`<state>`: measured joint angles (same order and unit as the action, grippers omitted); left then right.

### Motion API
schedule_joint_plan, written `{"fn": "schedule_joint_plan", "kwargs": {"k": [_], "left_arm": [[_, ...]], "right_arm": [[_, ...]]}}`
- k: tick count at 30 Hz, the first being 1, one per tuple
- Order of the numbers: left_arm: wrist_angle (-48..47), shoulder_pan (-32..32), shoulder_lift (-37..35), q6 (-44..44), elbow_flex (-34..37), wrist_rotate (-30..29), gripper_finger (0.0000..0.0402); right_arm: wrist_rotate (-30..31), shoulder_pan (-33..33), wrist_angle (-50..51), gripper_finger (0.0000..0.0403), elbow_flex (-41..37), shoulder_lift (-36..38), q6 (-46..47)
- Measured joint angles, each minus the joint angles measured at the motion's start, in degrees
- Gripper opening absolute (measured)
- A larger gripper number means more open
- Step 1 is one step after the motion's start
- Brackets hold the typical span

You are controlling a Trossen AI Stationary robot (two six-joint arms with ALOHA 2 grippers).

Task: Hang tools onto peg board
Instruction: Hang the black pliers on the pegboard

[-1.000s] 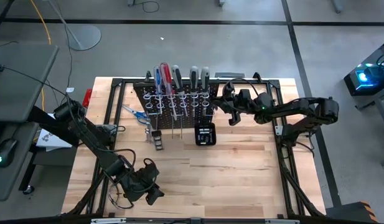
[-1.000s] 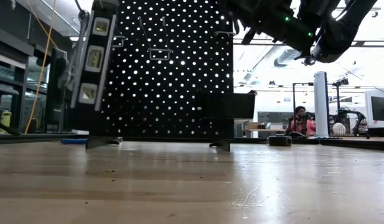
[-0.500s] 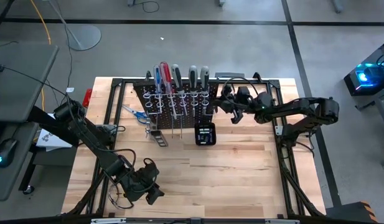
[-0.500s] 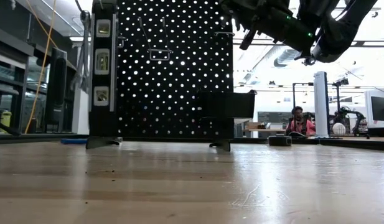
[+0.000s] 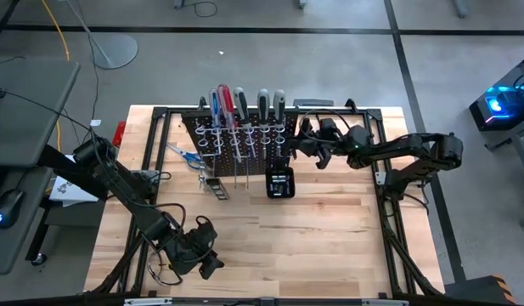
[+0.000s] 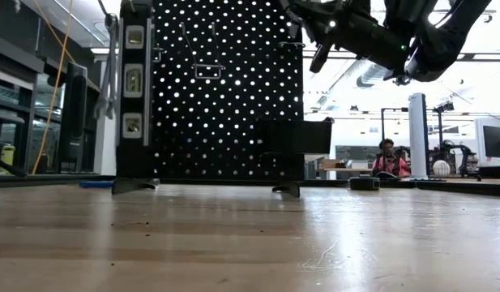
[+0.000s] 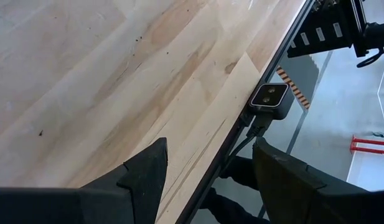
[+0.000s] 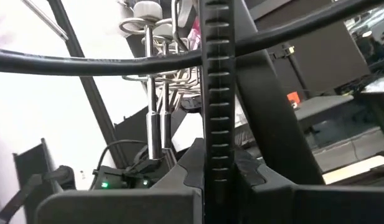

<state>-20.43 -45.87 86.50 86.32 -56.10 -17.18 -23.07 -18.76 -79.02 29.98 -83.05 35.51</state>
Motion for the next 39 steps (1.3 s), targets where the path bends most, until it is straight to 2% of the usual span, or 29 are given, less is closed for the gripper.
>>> {"fn": "schedule_joint_plan", "kwargs": {"k": [11, 15, 29, 35, 39], "left_arm": [[-0.4, 0.1, 0.0, 0.0, 0.0, 0.0, 0.0216], [-1.0, 0.1, 0.0, 0.0, 0.0, 0.1, 0.0216], [-1.0, 0.1, 0.0, 0.0, 0.0, 0.4, 0.0216], [0.0, 0.1, 0.0, 0.7, 0.0, 0.4, 0.0216], [2.7, 0.1, 0.5, 1.0, 0.0, 0.5, 0.0216]], "right_arm": [[-5.7, 0.0, 0.4, 0.0015, 0.0, 0.5, 1.8], [-7.2, -0.2, 4.6, 0.0015, -0.1, 2.9, 0.7], [-9.3, -0.4, 43.2, 0.0015, -0.2, 25.2, -9.5], [-6.7, 0.1, 62.5, 0.0015, -0.2, 36.5, -10.0], [-3.3, 3.0, 73.2, 0.0015, -0.2, 43.6, -7.5]]}}
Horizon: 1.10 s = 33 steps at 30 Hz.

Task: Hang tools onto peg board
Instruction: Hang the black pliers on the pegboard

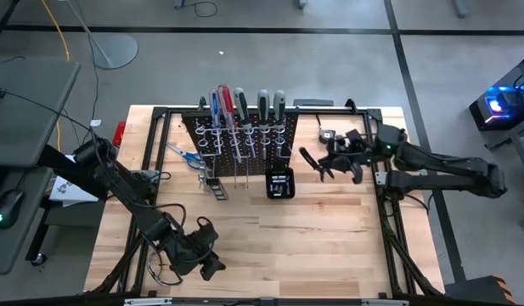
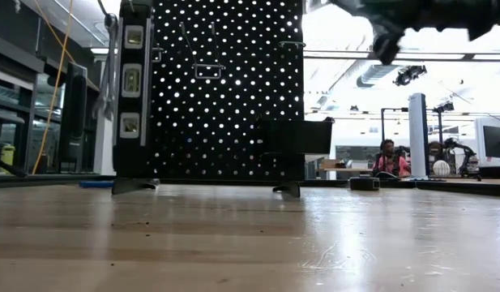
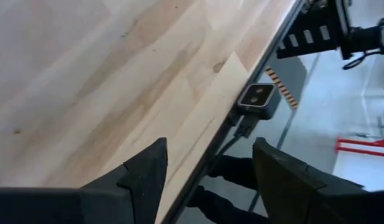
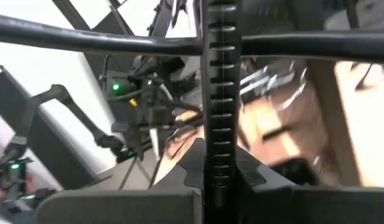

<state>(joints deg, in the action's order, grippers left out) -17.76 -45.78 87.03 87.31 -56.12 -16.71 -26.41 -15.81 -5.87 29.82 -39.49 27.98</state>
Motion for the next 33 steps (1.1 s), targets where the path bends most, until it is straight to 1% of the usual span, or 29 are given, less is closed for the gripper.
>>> {"fn": "schedule_joint_plan", "kwargs": {"k": [2, 5, 7, 9, 13, 17, 18, 21, 23, 28, 33], "left_arm": [[3.0, 0.2, 1.0, -0.6, 0.0, -0.2, 0.0216], [11.8, 1.6, 3.0, -2.6, 0.0, -2.7, 0.0218], [18.4, 3.5, 4.3, -5.9, 0.0, -4.0, 0.0222], [23.1, 5.9, 5.1, -9.2, 0.0, -3.9, 0.0228], [32.9, 11.6, 4.9, -16.0, 0.0, -5.9, 0.0243], [48.7, 16.2, 4.9, -25.9, -0.1, -9.6, 0.0254], [51.3, 17.1, 4.9, -28.3, -0.3, -10.6, 0.0256], [54.5, 19.1, 4.9, -36.5, -2.3, -13.7, 0.0258], [55.0, 20.1, 4.9, -41.6, -4.7, -15.4, 0.0258], [55.0, 21.7, 4.9, -52.0, -9.1, -16.9, 0.0258], [54.9, 22.0, 4.9, -58.9, -11.2, -17.2, 0.0258]], "right_arm": [[1.9, 2.7, 3.6, 0.0015, 0.0, 2.8, 2.3], [6.1, 8.6, 6.5, 0.0015, 0.0, 5.8, 6.2], [10.3, 13.6, 6.5, 0.0015, 0.0, 6.5, 8.6], [15.9, 19.0, 5.2, 0.0015, 0.0, 6.4, 10.4], [27.4, 29.5, -2.6, 0.0015, 0.0, 3.3, 11.0], [39.3, 38.0, -14.5, 0.0015, 0.0, -3.0, 9.7], [42.0, 39.7, -17.7, 0.0015, 0.0, -4.9, 9.2], [48.9, 43.6, -23.8, 0.0015, 1.5, -10.4, 7.2], [51.7, 45.2, -25.2, 0.0015, 3.7, -13.8, 5.9], [53.2, 47.0, -23.8, 0.0015, 11.4, -21.8, 4.9], [55.5, 47.0, -18.2, 0.0015, 18.6, -26.5, 4.0]]}}
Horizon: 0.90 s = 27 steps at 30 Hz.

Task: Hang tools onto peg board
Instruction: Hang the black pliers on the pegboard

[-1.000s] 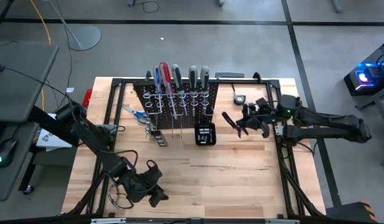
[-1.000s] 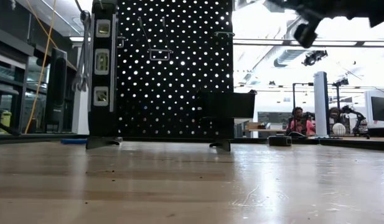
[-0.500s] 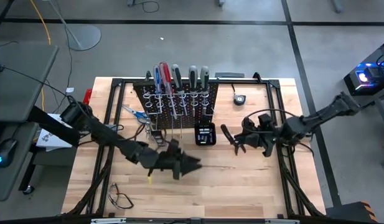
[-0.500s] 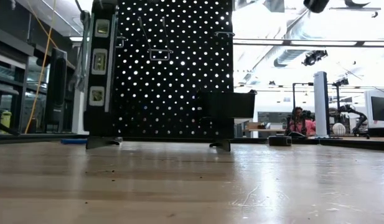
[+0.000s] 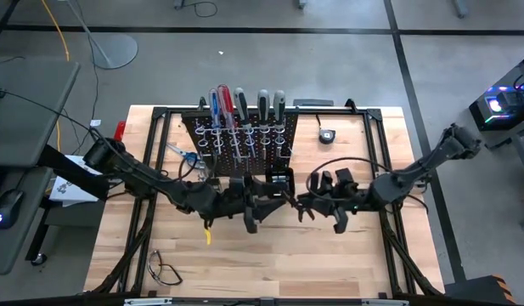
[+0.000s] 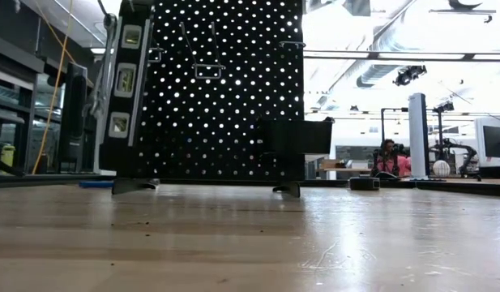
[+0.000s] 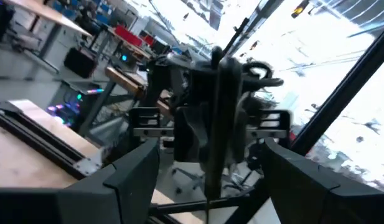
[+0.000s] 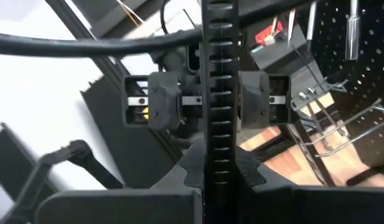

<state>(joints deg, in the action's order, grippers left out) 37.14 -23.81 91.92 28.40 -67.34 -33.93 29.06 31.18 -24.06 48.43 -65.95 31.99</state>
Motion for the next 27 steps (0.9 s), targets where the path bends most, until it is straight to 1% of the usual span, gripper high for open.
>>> {"fn": "schedule_joint_plan", "kwargs": {"k": [5, 9, 12, 14, 16, 18, 21, 22, 23, 25, 27], "left_arm": [[0.4, 0.0, 0.0, -2.4, -0.4, -1.8, 0.0258], [0.4, 0.0, 0.0, -2.1, -0.4, -1.8, 0.0258], [1.5, 0.0, 0.0, -2.3, -0.4, -1.8, 0.0246], [2.2, 0.0, 0.0, -2.6, -0.4, -2.1, 0.0225], [2.3, 0.0, 0.0, -2.6, -0.4, -2.6, 0.0190], [2.2, 0.0, 0.0, -2.6, -0.4, -2.6, 0.0142], [2.3, 0.1, 0.0, -3.1, -0.4, -2.2, 0.0051], [2.5, 0.1, 0.0, -3.4, -0.4, -2.2, 0.0029], [2.7, 0.2, 0.0, -3.6, -0.4, -2.2, 0.0021], [2.7, 0.4, 0.0, -3.2, -0.4, -2.6, 0.0023], [3.0, 0.7, 0.0, -3.0, -0.4, -2.5, 0.0022]], "right_arm": [[-0.1, 0.0, 7.4, 0.0014, 4.9, -2.3, 0.1], [0.1, 0.0, 7.9, 0.0014, 6.4, -3.1, 0.1], [1.7, 0.0, 8.2, 0.0014, 6.4, -3.1, 0.1], [2.4, 0.0, 8.0, 0.0014, 6.4, -3.1, 0.1], [2.4, 0.0, 7.8, 0.0014, 6.4, -3.1, 0.5], [2.4, 0.0, 7.7, 0.0014, 6.4, -3.1, 0.7], [2.2, 0.0, 7.1, 0.0014, 6.4, -3.1, 0.7], [1.7, 0.0, 7.1, 0.0014, 6.4, -3.1, 0.7], [1.0, 0.0, 6.8, 0.0014, 6.4, -3.1, 1.0], [0.6, 0.0, 6.9, 0.0016, 6.4, -3.1, 1.3], [-0.1, -0.1, 6.9, 0.0032, 6.4, -3.1, 1.4]]}}
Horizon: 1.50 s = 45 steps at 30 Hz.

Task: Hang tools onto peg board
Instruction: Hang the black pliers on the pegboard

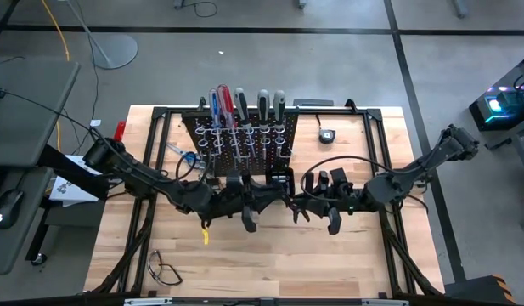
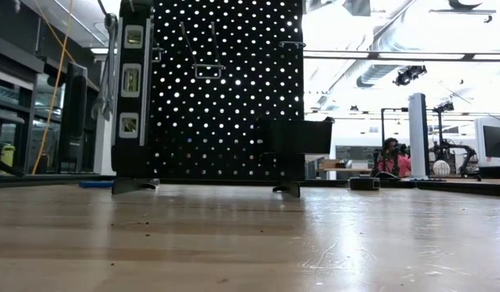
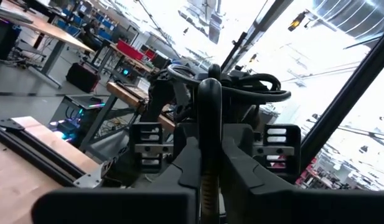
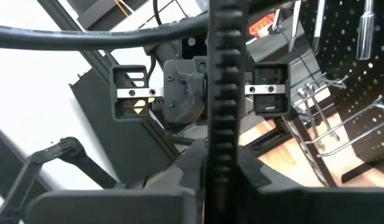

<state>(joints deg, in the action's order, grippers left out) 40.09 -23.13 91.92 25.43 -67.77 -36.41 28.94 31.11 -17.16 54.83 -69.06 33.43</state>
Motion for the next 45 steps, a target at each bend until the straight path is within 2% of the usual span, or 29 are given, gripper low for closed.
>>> {"fn": "schedule_joint_plan", "kwargs": {"k": [4, 8, 14, 20, 32, 35, 37, 43, 45], "left_arm": [[-1.3, 0.2, 0.0, 1.3, 0.0, 1.3, 0.0019], [-7.1, -0.2, -1.5, 2.9, 0.0, 2.4, 0.0019], [-13.6, -1.4, -4.3, 2.8, 0.2, 3.6, 0.0019], [-18.7, -2.1, -6.7, 3.4, 0.2, 3.7, 0.0019], [-18.1, -1.1, -6.8, 5.4, 0.1, 5.8, 0.0019], [-18.3, -1.1, -6.8, 5.4, 0.1, 5.9, 0.0019], [-18.3, -1.1, -6.8, 5.4, 0.1, 5.4, 0.0019], [-18.4, -1.1, -6.8, 5.3, 0.1, 4.0, 0.0019], [-18.5, -1.0, -6.8, 5.0, 0.1, 3.7, 0.0019]], "right_arm": [[-0.8, 0.1, 0.1, 0.0081, 0.0, 0.1, 1.9], [-0.7, 0.6, 0.7, 0.0128, 0.0, 1.2, -0.7], [2.1, 0.8, 0.1, 0.0169, 0.0, 3.2, -2.8], [2.0, 0.8, 0.0, 0.0180, 0.1, 3.2, -4.0], [2.2, -2.2, 0.2, 0.0181, 0.1, 3.2, -3.9], [0.8, -3.1, 0.2, 0.0171, 0.1, 3.2, -3.9], [-0.2, -3.4, 0.2, 0.0149, 0.1, 3.2, -3.9], [-0.5, -3.4, 1.1, 0.0039, 0.0, 3.2, -4.5], [-0.5, -3.3, 0.9, 0.0017, 0.0, 3.2, -5.0]]}}
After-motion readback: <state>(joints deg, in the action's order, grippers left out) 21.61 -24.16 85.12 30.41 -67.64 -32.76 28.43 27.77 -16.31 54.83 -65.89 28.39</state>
